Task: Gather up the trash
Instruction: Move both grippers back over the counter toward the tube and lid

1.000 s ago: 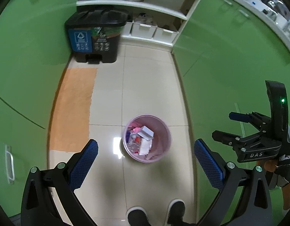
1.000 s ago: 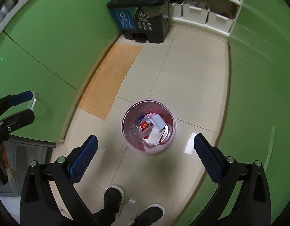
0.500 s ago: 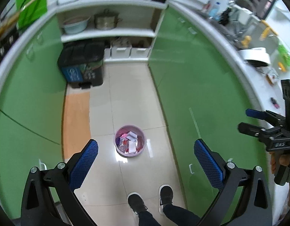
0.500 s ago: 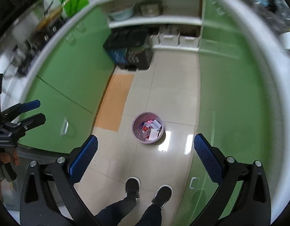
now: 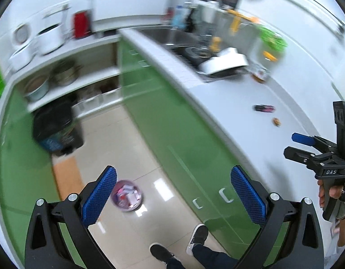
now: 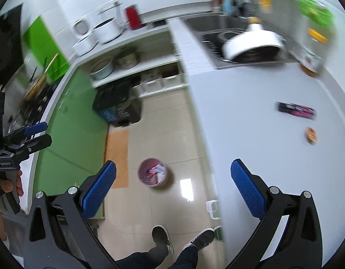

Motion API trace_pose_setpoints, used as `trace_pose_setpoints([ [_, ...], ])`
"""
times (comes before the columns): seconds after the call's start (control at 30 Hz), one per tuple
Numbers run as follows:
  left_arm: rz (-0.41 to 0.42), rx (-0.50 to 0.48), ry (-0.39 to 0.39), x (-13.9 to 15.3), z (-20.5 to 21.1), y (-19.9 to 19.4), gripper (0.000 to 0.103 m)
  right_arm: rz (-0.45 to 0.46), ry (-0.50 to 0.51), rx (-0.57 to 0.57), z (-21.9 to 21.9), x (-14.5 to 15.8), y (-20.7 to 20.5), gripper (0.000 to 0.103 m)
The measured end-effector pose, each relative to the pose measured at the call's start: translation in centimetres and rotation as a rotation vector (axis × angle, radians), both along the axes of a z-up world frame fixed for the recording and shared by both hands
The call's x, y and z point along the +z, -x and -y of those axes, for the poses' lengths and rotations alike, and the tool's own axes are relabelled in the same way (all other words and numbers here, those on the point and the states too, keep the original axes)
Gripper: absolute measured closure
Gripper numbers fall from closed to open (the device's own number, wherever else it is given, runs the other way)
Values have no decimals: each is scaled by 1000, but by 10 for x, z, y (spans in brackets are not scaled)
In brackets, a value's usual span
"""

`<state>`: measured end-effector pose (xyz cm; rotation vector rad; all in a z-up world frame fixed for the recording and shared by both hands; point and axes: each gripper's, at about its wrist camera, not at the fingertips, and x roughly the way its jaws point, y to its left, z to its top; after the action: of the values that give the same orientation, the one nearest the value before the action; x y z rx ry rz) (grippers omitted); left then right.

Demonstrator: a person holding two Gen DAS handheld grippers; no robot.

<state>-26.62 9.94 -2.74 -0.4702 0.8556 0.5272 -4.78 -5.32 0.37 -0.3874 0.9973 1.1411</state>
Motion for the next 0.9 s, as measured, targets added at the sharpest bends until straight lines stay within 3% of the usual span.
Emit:
trace_pose_setpoints([
  [0.23,11,-187,1,2,46,-100,5,23,4,-133,63,3,-65,3],
  [0.5,28,-284,11,-1,83,-182,5,64,13,-199,102,1,-129,3],
  [0.9,-23,-371,7,-16,72,-273,5,30,85,-291,89,-34,-205,3],
])
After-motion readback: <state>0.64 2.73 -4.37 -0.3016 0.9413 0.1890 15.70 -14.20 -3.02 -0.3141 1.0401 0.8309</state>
